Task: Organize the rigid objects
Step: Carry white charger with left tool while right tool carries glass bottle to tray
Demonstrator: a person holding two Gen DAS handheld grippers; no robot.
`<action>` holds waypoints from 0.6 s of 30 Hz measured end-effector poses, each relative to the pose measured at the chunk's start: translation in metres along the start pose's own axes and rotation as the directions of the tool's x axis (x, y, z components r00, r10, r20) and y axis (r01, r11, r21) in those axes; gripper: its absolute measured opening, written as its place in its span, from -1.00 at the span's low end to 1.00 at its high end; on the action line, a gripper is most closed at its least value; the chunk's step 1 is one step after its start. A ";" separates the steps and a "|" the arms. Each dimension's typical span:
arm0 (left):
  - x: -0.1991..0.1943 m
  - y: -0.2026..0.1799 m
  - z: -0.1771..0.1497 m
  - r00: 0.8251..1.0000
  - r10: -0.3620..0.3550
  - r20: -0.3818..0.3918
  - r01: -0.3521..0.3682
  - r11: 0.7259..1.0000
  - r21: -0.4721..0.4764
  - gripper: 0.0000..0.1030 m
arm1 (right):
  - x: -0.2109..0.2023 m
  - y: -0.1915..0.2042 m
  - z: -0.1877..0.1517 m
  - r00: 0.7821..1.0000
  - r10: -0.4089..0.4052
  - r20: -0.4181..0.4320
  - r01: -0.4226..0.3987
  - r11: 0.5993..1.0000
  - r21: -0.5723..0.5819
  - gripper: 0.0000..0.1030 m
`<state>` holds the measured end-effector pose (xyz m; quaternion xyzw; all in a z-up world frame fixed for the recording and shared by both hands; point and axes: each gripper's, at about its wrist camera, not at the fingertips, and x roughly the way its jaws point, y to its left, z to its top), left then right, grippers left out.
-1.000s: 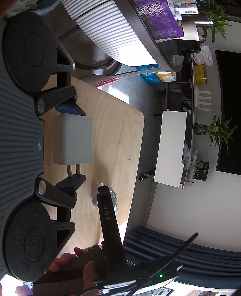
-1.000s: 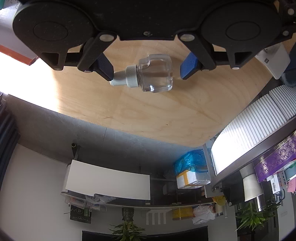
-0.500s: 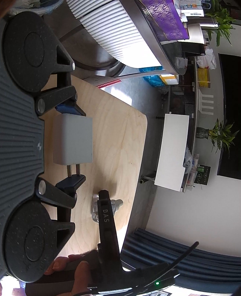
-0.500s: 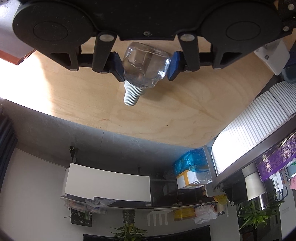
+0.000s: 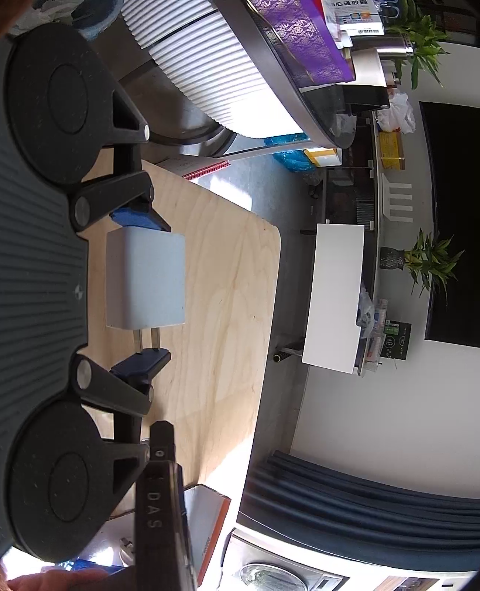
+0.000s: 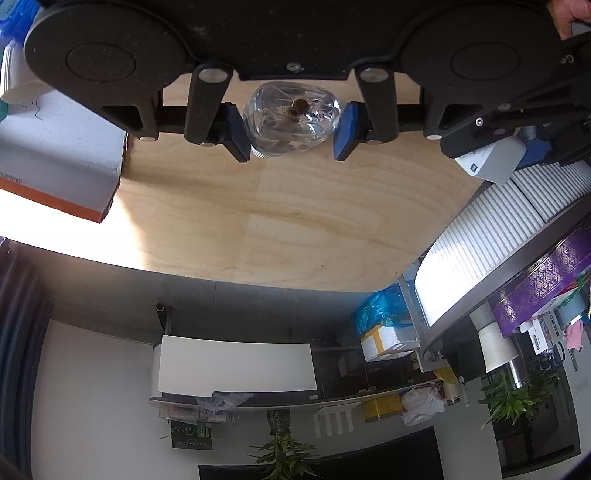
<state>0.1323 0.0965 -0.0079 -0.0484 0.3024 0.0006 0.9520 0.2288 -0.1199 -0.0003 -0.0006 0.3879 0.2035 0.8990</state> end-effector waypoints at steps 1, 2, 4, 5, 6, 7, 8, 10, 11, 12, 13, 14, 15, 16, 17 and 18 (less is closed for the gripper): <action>-0.004 0.000 -0.001 1.000 0.001 0.003 -0.001 1.000 0.003 0.28 | -0.004 0.001 -0.007 1.000 0.005 -0.010 -0.005 1.000 0.003 0.19; -0.008 0.000 -0.003 1.000 0.004 0.005 -0.004 1.000 0.005 0.28 | -0.008 0.005 -0.018 0.999 0.008 -0.031 -0.008 1.000 0.001 0.19; -0.015 0.000 -0.008 1.000 0.005 0.002 -0.005 1.000 0.010 0.28 | -0.014 0.009 -0.034 0.998 0.006 -0.065 -0.005 1.000 0.010 0.19; -0.018 0.000 -0.011 1.000 0.007 -0.001 -0.007 1.000 0.011 0.28 | -0.016 0.011 -0.043 0.996 0.006 -0.089 -0.004 1.000 0.016 0.19; -0.020 0.000 -0.013 1.000 0.008 -0.002 -0.008 1.000 0.012 0.28 | -0.021 0.014 -0.049 0.997 -0.001 -0.082 0.002 1.000 0.013 0.17; -0.023 0.000 -0.016 1.000 0.010 -0.003 -0.010 1.000 0.013 0.28 | -0.024 0.016 -0.053 0.996 -0.007 -0.086 0.008 1.000 0.012 0.17; -0.025 0.001 -0.018 1.000 0.010 -0.006 -0.010 1.000 0.012 0.28 | -0.026 0.019 -0.055 0.996 -0.022 -0.088 0.023 1.000 0.011 0.18; -0.029 0.000 -0.021 1.000 0.006 -0.008 -0.006 1.000 0.012 0.28 | -0.026 0.024 -0.055 0.991 -0.054 -0.120 0.055 0.999 0.001 0.52; -0.030 0.000 -0.022 1.000 0.006 -0.007 -0.006 1.000 0.014 0.28 | -0.025 0.026 -0.054 0.989 -0.060 -0.134 0.061 0.998 0.006 0.59; -0.032 0.000 -0.022 1.000 0.007 -0.004 -0.007 1.000 0.014 0.28 | -0.025 0.028 -0.054 0.988 -0.068 -0.140 0.069 0.998 -0.001 0.58; -0.033 0.000 -0.022 1.000 0.009 -0.001 -0.009 1.000 0.012 0.28 | -0.024 0.030 -0.054 0.987 -0.085 -0.136 0.084 0.996 -0.014 0.38; -0.035 0.000 -0.022 1.000 0.009 0.001 -0.009 1.000 0.010 0.28 | -0.024 0.032 -0.055 0.986 -0.108 -0.124 0.106 0.994 -0.027 0.19; -0.036 0.000 -0.022 1.000 0.011 0.002 -0.011 1.000 0.008 0.28 | -0.024 0.032 -0.055 0.986 -0.114 -0.121 0.112 0.993 -0.023 0.19; -0.037 0.000 -0.022 1.000 0.012 0.004 -0.012 1.000 0.008 0.28 | -0.024 0.032 -0.056 0.986 -0.115 -0.118 0.113 0.993 -0.020 0.18; -0.039 0.000 -0.022 1.000 0.010 0.008 -0.010 1.000 0.007 0.28 | -0.026 0.034 -0.058 0.988 -0.116 -0.104 0.114 0.993 -0.026 0.18; -0.040 0.000 -0.021 1.000 0.011 0.010 -0.011 1.000 0.008 0.28 | -0.029 0.035 -0.061 0.989 -0.117 -0.089 0.115 0.993 -0.029 0.18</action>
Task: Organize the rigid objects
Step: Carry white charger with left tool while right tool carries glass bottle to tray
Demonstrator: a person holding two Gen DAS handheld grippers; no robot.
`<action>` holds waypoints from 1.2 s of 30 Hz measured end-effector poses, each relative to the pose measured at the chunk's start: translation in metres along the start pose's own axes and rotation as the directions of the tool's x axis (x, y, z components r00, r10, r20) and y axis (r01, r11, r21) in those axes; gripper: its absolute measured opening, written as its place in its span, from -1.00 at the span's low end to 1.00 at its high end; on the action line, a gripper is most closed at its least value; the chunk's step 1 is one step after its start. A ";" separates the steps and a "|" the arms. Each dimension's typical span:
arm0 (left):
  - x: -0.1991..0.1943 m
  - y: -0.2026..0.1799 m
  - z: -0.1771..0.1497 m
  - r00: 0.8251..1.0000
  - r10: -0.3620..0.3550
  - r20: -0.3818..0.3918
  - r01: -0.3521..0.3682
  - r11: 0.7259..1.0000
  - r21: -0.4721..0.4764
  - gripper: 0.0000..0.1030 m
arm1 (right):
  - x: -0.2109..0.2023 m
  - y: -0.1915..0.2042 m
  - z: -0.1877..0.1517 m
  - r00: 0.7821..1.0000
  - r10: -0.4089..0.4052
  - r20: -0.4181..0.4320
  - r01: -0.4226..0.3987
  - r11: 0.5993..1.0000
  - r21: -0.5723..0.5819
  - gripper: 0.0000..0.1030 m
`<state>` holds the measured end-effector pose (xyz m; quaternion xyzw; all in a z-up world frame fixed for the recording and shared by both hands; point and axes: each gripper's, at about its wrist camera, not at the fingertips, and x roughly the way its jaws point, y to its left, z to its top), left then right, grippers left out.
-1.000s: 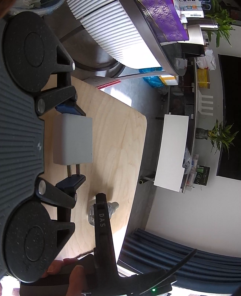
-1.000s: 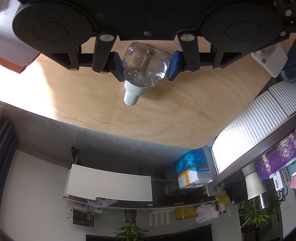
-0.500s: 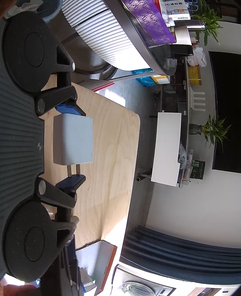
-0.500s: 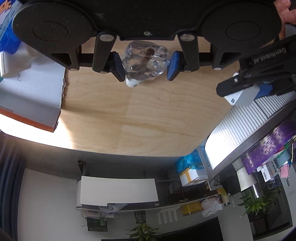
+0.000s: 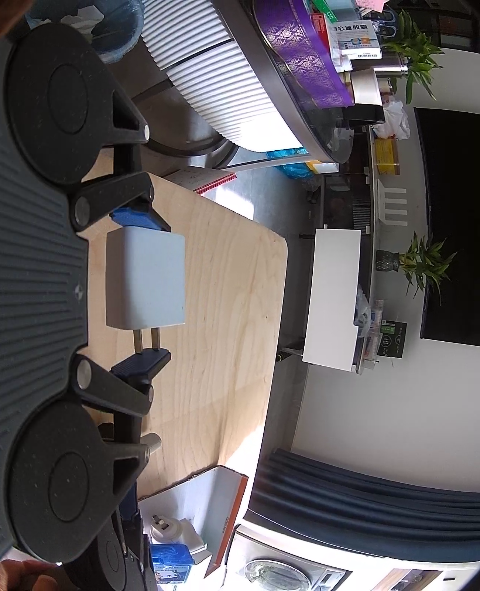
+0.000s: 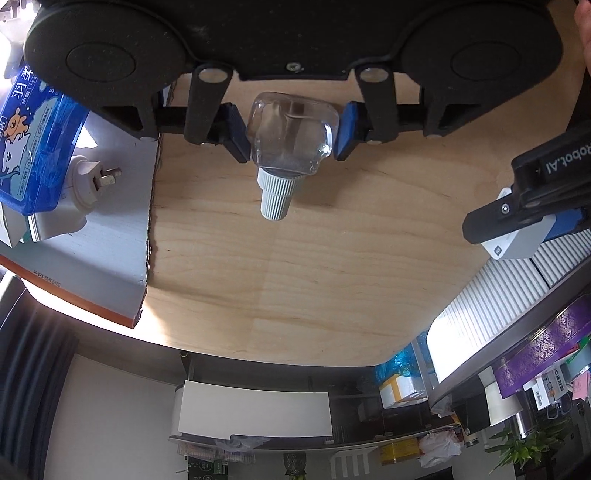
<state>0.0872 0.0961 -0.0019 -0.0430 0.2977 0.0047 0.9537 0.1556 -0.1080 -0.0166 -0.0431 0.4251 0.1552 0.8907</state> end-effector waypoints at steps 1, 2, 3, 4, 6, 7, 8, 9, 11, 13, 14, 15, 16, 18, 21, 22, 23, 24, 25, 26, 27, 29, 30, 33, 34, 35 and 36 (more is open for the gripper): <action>-0.002 0.000 0.000 1.000 0.001 0.005 -0.001 1.000 0.000 0.28 | -0.003 0.000 -0.001 1.000 0.004 0.012 -0.004 1.000 0.003 0.18; -0.004 0.000 0.001 1.000 0.002 0.010 -0.002 1.000 -0.002 0.28 | -0.009 -0.001 -0.002 0.999 0.018 0.028 -0.018 1.000 0.015 0.18; -0.006 0.000 0.001 1.000 0.002 0.014 -0.002 1.000 -0.002 0.28 | -0.014 -0.002 -0.002 0.999 0.032 0.044 -0.033 0.999 0.024 0.17; -0.008 -0.001 0.002 1.000 0.003 0.019 -0.003 1.000 -0.002 0.28 | -0.021 -0.002 -0.001 0.997 0.044 0.068 -0.047 0.998 0.030 0.17; -0.012 -0.003 0.004 1.000 0.006 0.030 -0.005 1.000 -0.002 0.28 | -0.032 -0.001 0.003 0.994 0.052 0.094 -0.055 0.998 0.028 0.17; -0.014 -0.003 0.005 0.999 0.005 0.034 -0.005 1.000 -0.005 0.28 | -0.037 -0.001 0.003 0.993 0.054 0.106 -0.058 0.998 0.031 0.16; -0.017 -0.004 0.005 0.999 0.005 0.039 -0.005 1.000 -0.006 0.28 | -0.041 -0.002 0.004 0.991 0.061 0.120 -0.066 0.997 0.040 0.16; -0.021 -0.005 0.005 0.999 0.008 0.046 -0.008 1.000 -0.005 0.28 | -0.046 -0.004 0.004 0.989 0.069 0.132 -0.076 0.996 0.049 0.16; -0.027 -0.007 0.006 0.998 0.009 0.057 -0.009 1.000 -0.003 0.28 | -0.056 -0.006 0.003 0.984 0.083 0.156 -0.093 0.994 0.059 0.16; -0.032 -0.008 0.008 0.998 0.006 0.064 -0.006 1.000 -0.006 0.28 | -0.067 -0.007 0.002 0.979 0.091 0.184 -0.104 0.993 0.063 0.16; -0.034 -0.010 0.009 0.998 0.005 0.067 -0.005 1.000 -0.006 0.28 | -0.072 -0.007 0.002 0.977 0.092 0.193 -0.105 0.993 0.059 0.16; -0.037 -0.011 0.009 0.997 0.006 0.072 -0.006 1.000 -0.002 0.28 | -0.076 -0.006 0.002 0.975 0.091 0.202 -0.105 0.993 0.057 0.16; -0.040 -0.014 0.010 0.997 0.006 0.078 -0.006 1.000 0.005 0.28 | -0.080 -0.006 0.001 0.974 0.092 0.209 -0.106 0.993 0.058 0.16; -0.044 -0.017 0.012 0.996 0.003 0.086 -0.004 1.000 0.010 0.28 | -0.087 -0.007 0.000 0.970 0.093 0.225 -0.109 0.992 0.062 0.16; -0.051 -0.020 0.013 0.995 0.007 0.099 -0.008 1.000 0.016 0.28 | -0.097 -0.008 -0.002 0.966 0.092 0.243 -0.111 0.992 0.062 0.16; -0.053 -0.021 0.014 0.995 0.006 0.102 -0.008 1.000 0.015 0.28 | -0.100 -0.009 -0.002 0.964 0.092 0.248 -0.111 0.992 0.063 0.16; -0.055 -0.021 0.014 0.994 0.005 0.105 -0.007 1.000 0.015 0.28 | -0.104 -0.009 -0.002 0.963 0.090 0.256 -0.109 0.992 0.063 0.16; -0.058 -0.021 0.015 0.994 0.006 0.108 -0.007 1.000 0.016 0.28 | -0.107 -0.010 -0.002 0.960 0.091 0.264 -0.111 0.992 0.064 0.16; -0.060 -0.022 0.015 0.994 0.007 0.112 -0.009 1.000 0.020 0.28 | -0.111 -0.011 -0.002 0.958 0.091 0.271 -0.113 0.991 0.066 0.16; -0.061 -0.023 0.016 0.993 0.006 0.115 -0.009 1.000 0.021 0.28 | -0.114 -0.011 -0.002 0.956 0.091 0.278 -0.114 0.991 0.068 0.16; -0.063 -0.024 0.016 0.993 0.004 0.118 -0.007 1.000 0.023 0.28 | -0.117 -0.012 -0.003 0.954 0.089 0.285 -0.113 0.991 0.069 0.16; -0.067 -0.026 0.016 0.992 0.001 0.124 -0.004 1.000 0.027 0.28 | -0.124 -0.015 -0.004 0.951 0.089 0.297 -0.115 0.991 0.070 0.16; -0.068 -0.027 0.017 0.992 0.000 0.126 -0.004 1.000 0.029 0.28 | -0.126 -0.015 -0.004 0.949 0.088 0.301 -0.114 0.991 0.072 0.16; -0.072 -0.032 0.018 0.991 -0.009 0.134 0.004 0.999 0.036 0.28 | -0.134 -0.020 -0.005 0.945 0.082 0.317 -0.113 0.991 0.079 0.16; -0.073 -0.034 0.019 0.991 -0.012 0.136 0.007 0.999 0.039 0.28 | -0.136 -0.022 -0.006 0.944 0.079 0.321 -0.110 0.991 0.081 0.16; -0.073 -0.036 0.019 0.990 -0.015 0.138 0.009 0.999 0.040 0.28 | -0.139 -0.024 -0.006 0.942 0.075 0.327 -0.108 0.991 0.084 0.16; -0.075 -0.038 0.019 0.990 -0.019 0.139 0.013 0.999 0.043 0.28 | -0.142 -0.026 -0.007 0.941 0.072 0.331 -0.107 0.990 0.089 0.16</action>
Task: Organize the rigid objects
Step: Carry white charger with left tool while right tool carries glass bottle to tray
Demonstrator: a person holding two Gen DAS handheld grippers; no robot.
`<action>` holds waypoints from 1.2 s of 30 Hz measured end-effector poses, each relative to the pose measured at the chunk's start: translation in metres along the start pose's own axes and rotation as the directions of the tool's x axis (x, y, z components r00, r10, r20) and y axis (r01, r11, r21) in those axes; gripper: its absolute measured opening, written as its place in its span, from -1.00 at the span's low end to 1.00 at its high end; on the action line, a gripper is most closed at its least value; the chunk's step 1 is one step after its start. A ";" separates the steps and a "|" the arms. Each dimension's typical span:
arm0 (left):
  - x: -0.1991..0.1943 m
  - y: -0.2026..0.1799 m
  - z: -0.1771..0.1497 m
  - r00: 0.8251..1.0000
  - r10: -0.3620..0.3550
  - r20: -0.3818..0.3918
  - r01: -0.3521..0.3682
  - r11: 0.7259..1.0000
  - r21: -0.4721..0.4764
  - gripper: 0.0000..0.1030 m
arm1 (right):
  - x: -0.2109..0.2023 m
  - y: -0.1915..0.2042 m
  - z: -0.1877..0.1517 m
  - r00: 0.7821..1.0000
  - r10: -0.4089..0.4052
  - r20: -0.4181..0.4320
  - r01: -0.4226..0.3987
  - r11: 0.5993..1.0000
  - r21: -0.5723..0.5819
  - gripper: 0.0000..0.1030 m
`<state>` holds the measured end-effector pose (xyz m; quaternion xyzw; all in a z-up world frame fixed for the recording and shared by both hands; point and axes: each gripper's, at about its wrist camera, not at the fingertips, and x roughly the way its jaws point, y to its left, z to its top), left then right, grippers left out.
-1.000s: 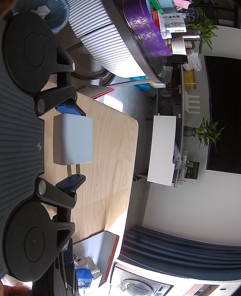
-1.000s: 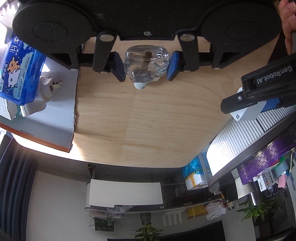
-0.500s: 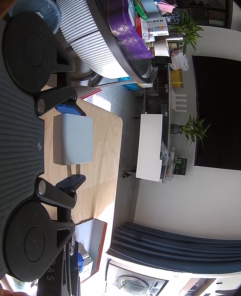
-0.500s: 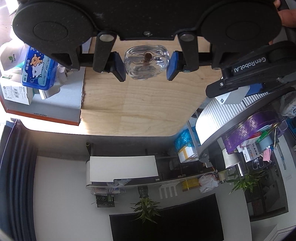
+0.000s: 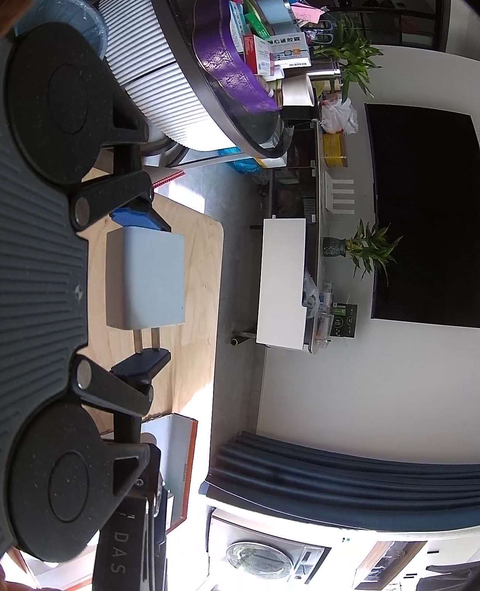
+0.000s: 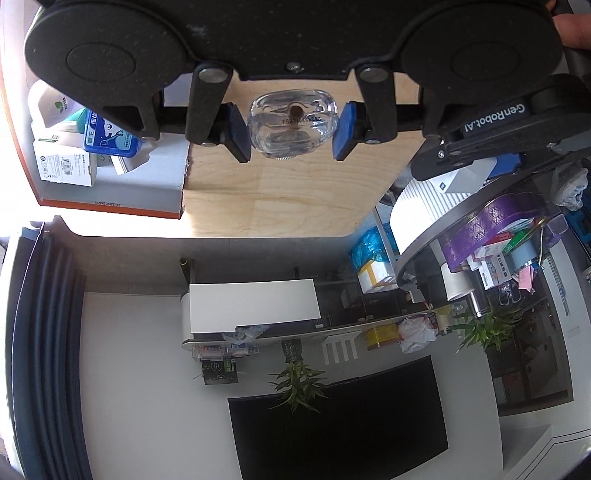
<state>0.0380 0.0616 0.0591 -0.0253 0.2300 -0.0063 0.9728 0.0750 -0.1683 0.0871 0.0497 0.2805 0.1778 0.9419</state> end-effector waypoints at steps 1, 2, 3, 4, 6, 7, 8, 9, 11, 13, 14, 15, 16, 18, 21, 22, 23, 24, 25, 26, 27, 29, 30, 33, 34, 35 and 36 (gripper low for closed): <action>-0.001 -0.002 0.000 1.000 -0.005 0.001 0.005 1.000 0.001 0.28 | -0.002 -0.002 0.000 1.000 -0.001 0.004 0.001 1.000 0.002 0.16; -0.001 -0.003 0.001 1.000 -0.008 0.003 0.008 1.000 0.003 0.28 | -0.005 -0.004 0.001 1.000 -0.005 0.009 0.005 1.000 0.004 0.16; -0.002 -0.005 0.001 1.000 -0.011 0.004 0.011 1.000 0.007 0.28 | -0.007 -0.006 0.001 1.000 -0.008 0.014 0.008 1.000 0.006 0.16; -0.002 -0.007 0.001 1.000 -0.016 0.006 0.015 1.000 0.012 0.28 | -0.010 -0.008 0.001 1.000 -0.010 0.018 0.010 1.000 0.009 0.16; -0.003 -0.011 0.001 1.000 -0.024 0.007 0.024 1.000 0.016 0.28 | -0.014 -0.011 0.001 1.000 -0.015 0.027 0.015 1.000 0.015 0.16; -0.003 -0.012 0.001 1.000 -0.028 0.007 0.028 0.999 0.018 0.28 | -0.015 -0.013 0.002 0.999 -0.018 0.029 0.017 1.000 0.019 0.16; -0.004 -0.014 0.000 0.999 -0.031 0.007 0.031 0.999 0.021 0.28 | -0.017 -0.015 0.001 0.999 -0.019 0.032 0.019 1.000 0.022 0.16; -0.004 -0.015 0.000 0.999 -0.034 0.006 0.034 0.999 0.023 0.28 | -0.019 -0.017 0.001 0.999 -0.023 0.035 0.022 0.999 0.025 0.16; -0.004 -0.018 0.000 0.999 -0.040 0.007 0.040 0.999 0.030 0.28 | -0.023 -0.020 0.001 0.999 -0.026 0.040 0.025 0.999 0.030 0.16; -0.005 -0.022 0.001 0.999 -0.046 0.007 0.045 0.998 0.036 0.28 | -0.026 -0.024 0.000 0.999 -0.030 0.045 0.029 0.999 0.036 0.16; -0.005 -0.024 0.001 0.999 -0.051 0.007 0.051 0.998 0.039 0.28 | -0.028 -0.026 0.000 0.998 -0.033 0.047 0.031 0.999 0.040 0.16; -0.005 -0.026 0.001 0.998 -0.055 0.008 0.054 0.998 0.043 0.28 | -0.030 -0.028 -0.001 0.998 -0.035 0.050 0.033 0.999 0.043 0.16; -0.005 -0.027 0.000 0.998 -0.058 0.008 0.057 0.997 0.047 0.28 | -0.031 -0.030 -0.001 0.998 -0.037 0.054 0.035 0.998 0.047 0.16; -0.006 -0.031 0.000 0.998 -0.067 0.008 0.066 0.996 0.053 0.28 | -0.035 -0.034 -0.001 0.997 -0.043 0.059 0.040 0.998 0.053 0.16; -0.007 -0.037 -0.001 0.997 -0.079 0.007 0.078 0.995 0.063 0.28 | -0.039 -0.040 -0.001 0.997 -0.053 0.064 0.049 0.997 0.062 0.16; -0.007 -0.039 -0.002 0.996 -0.084 0.005 0.084 0.994 0.065 0.28 | -0.041 -0.043 -0.001 0.996 -0.058 0.067 0.054 0.996 0.065 0.16; -0.008 -0.041 -0.002 0.996 -0.089 0.005 0.088 0.994 0.068 0.28 | -0.043 -0.045 -0.002 0.996 -0.061 0.068 0.056 0.996 0.069 0.16; -0.007 -0.043 -0.002 0.996 -0.093 0.003 0.092 0.993 0.072 0.28 | -0.044 -0.047 -0.002 0.996 -0.062 0.070 0.057 0.996 0.073 0.16; -0.007 -0.045 -0.003 0.995 -0.099 0.002 0.098 0.992 0.076 0.28 | -0.046 -0.049 -0.002 0.995 -0.066 0.073 0.060 0.995 0.077 0.16; -0.007 -0.047 -0.003 0.995 -0.103 0.001 0.103 0.992 0.079 0.28 | -0.047 -0.052 -0.002 0.995 -0.070 0.075 0.064 0.995 0.081 0.16; -0.007 -0.048 -0.003 0.994 -0.108 0.001 0.108 0.991 0.081 0.28 | -0.048 -0.054 -0.003 0.994 -0.073 0.076 0.066 0.994 0.084 0.16; -0.006 -0.053 -0.002 0.993 -0.118 0.001 0.118 0.989 0.087 0.28 | -0.051 -0.059 -0.003 0.994 -0.079 0.079 0.072 0.993 0.091 0.16; -0.005 -0.055 -0.002 0.992 -0.123 0.000 0.122 0.988 0.091 0.28 | -0.052 -0.061 -0.004 0.993 -0.083 0.080 0.075 0.993 0.094 0.16; -0.003 -0.061 -0.003 0.991 -0.133 -0.003 0.133 0.986 0.101 0.28 | -0.055 -0.067 -0.004 0.992 -0.092 0.084 0.083 0.991 0.105 0.16; -0.002 -0.062 -0.002 0.990 -0.137 -0.005 0.137 0.985 0.106 0.28 | -0.056 -0.069 -0.004 0.992 -0.096 0.086 0.086 0.990 0.108 0.16; -0.001 -0.064 -0.003 0.990 -0.141 -0.006 0.141 0.984 0.109 0.29 | -0.057 -0.071 -0.004 0.991 -0.100 0.088 0.089 0.990 0.113 0.16; -0.001 -0.066 -0.003 0.989 -0.145 -0.008 0.145 0.983 0.110 0.28 | -0.059 -0.073 -0.004 0.991 -0.103 0.090 0.092 0.989 0.118 0.16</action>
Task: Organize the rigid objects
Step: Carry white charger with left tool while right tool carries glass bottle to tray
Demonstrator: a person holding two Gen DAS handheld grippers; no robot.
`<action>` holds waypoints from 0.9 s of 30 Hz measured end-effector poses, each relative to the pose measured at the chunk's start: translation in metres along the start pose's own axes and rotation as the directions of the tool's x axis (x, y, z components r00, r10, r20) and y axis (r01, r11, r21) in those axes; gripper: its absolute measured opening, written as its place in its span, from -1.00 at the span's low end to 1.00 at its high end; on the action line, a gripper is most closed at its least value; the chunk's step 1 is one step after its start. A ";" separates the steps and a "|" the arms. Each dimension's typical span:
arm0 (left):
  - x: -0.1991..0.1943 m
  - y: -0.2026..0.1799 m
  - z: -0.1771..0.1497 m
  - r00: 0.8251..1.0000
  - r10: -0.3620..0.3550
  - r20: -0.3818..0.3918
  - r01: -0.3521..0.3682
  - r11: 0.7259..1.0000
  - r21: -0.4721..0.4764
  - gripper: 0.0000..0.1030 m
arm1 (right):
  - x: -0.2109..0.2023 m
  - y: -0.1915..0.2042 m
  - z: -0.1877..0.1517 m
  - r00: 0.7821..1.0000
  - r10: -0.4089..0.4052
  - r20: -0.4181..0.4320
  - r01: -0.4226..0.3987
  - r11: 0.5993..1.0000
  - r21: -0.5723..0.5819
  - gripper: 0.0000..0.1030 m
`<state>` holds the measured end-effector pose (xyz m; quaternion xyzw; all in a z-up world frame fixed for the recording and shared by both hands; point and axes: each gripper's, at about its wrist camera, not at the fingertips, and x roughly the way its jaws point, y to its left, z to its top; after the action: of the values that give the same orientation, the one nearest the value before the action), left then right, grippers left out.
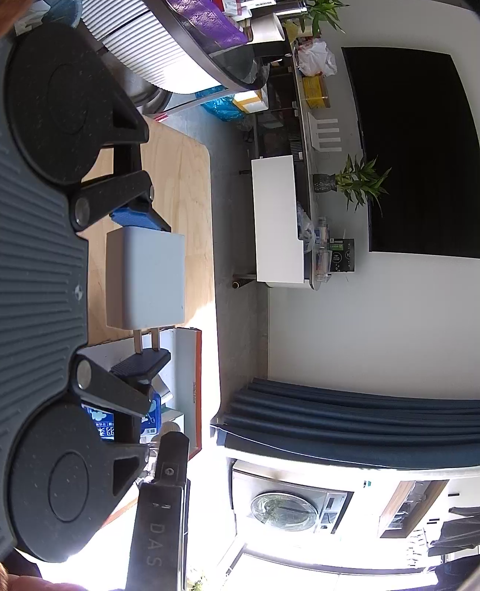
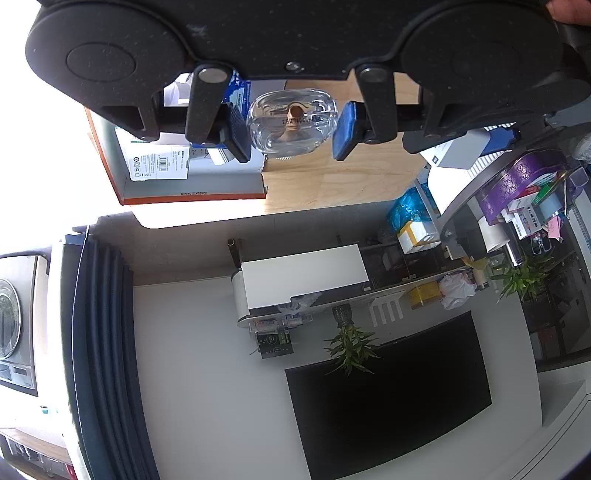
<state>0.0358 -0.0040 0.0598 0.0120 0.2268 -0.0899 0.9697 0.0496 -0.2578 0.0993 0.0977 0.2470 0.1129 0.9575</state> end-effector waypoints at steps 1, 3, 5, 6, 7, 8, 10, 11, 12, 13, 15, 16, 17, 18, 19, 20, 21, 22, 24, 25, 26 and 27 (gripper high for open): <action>0.001 -0.001 0.000 1.000 -0.004 -0.001 0.004 1.000 0.002 0.28 | -0.001 -0.002 0.000 1.000 -0.003 0.002 0.003 1.000 0.004 0.16; 0.002 -0.005 0.001 1.000 -0.014 -0.001 0.014 1.000 0.011 0.29 | -0.003 -0.007 0.000 1.000 -0.010 0.006 0.010 1.000 0.010 0.16; 0.004 -0.007 0.002 1.000 -0.024 -0.002 0.024 1.000 0.015 0.29 | -0.004 -0.010 0.001 1.000 -0.017 0.010 0.017 1.000 0.015 0.16; 0.005 -0.008 0.001 1.000 -0.028 -0.002 0.028 0.999 0.017 0.28 | -0.005 -0.012 0.001 1.000 -0.021 0.011 0.021 1.000 0.018 0.16; 0.005 -0.010 0.001 0.999 -0.033 -0.002 0.033 0.999 0.020 0.28 | -0.005 -0.014 0.001 1.000 -0.024 0.013 0.023 1.000 0.020 0.16; 0.006 -0.012 0.001 0.999 -0.039 -0.003 0.039 0.999 0.022 0.29 | -0.006 -0.016 0.002 1.000 -0.027 0.015 0.027 0.999 0.023 0.16; 0.007 -0.016 0.002 0.999 -0.046 -0.004 0.046 0.999 0.028 0.28 | -0.009 -0.020 0.002 0.999 -0.035 0.018 0.035 0.999 0.029 0.16; 0.008 -0.018 0.001 0.999 -0.051 -0.004 0.051 0.998 0.031 0.28 | -0.009 -0.022 0.003 0.999 -0.039 0.020 0.038 0.999 0.031 0.16; 0.008 -0.019 0.001 0.998 -0.055 -0.005 0.056 0.998 0.033 0.28 | -0.010 -0.024 0.003 0.999 -0.042 0.022 0.041 0.999 0.033 0.16; 0.009 -0.020 0.001 0.998 -0.059 -0.007 0.059 0.998 0.034 0.29 | -0.011 -0.026 0.003 0.999 -0.045 0.023 0.044 0.998 0.036 0.16; 0.011 -0.025 0.001 0.998 -0.068 -0.010 0.068 0.997 0.037 0.29 | -0.013 -0.029 0.004 0.998 -0.050 0.025 0.049 0.998 0.039 0.16; 0.011 -0.026 0.001 0.997 -0.071 -0.011 0.072 0.997 0.040 0.29 | -0.013 -0.030 0.004 0.998 -0.054 0.026 0.053 0.998 0.041 0.16; 0.012 -0.027 0.000 0.997 -0.075 -0.012 0.076 0.996 0.042 0.28 | -0.014 -0.033 0.004 0.998 -0.056 0.027 0.055 0.997 0.046 0.16; 0.012 -0.029 0.000 0.997 -0.080 -0.014 0.080 0.996 0.044 0.29 | -0.014 -0.034 0.005 0.998 -0.058 0.027 0.057 0.997 0.047 0.17; 0.013 -0.030 0.000 0.996 -0.084 -0.016 0.084 0.995 0.046 0.28 | -0.015 -0.035 0.005 0.998 -0.062 0.028 0.061 0.997 0.048 0.16; 0.014 -0.032 0.000 0.996 -0.088 -0.018 0.088 0.995 0.046 0.28 | -0.015 -0.036 0.006 0.997 -0.066 0.029 0.065 0.997 0.050 0.16; 0.014 -0.032 0.000 0.996 -0.091 -0.020 0.092 0.995 0.047 0.28 | -0.016 -0.038 0.006 0.997 -0.068 0.030 0.067 0.996 0.052 0.17; 0.015 -0.034 -0.001 0.995 -0.095 -0.022 0.096 0.994 0.048 0.29 | -0.017 -0.040 0.006 0.997 -0.070 0.030 0.069 0.996 0.054 0.17; 0.016 -0.037 0.000 0.994 -0.103 -0.026 0.104 0.993 0.050 0.29 | -0.019 -0.043 0.007 0.997 -0.076 0.033 0.074 0.996 0.057 0.17; 0.017 -0.038 0.000 0.994 -0.106 -0.027 0.107 0.993 0.052 0.28 | -0.019 -0.044 0.007 0.996 -0.079 0.033 0.077 0.995 0.059 0.17; 0.017 -0.040 -0.001 0.993 -0.110 -0.029 0.112 0.992 0.053 0.28 | -0.020 -0.047 0.008 0.996 -0.081 0.035 0.079 0.995 0.062 0.17; 0.018 -0.040 -0.001 0.993 -0.114 -0.031 0.116 0.992 0.054 0.29 | -0.021 -0.048 0.008 0.996 -0.084 0.036 0.082 0.995 0.063 0.16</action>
<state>0.0439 -0.0467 0.0517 0.0272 0.2380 -0.1517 0.9590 0.0437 -0.3105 0.1037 0.1191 0.2359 0.0635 0.9624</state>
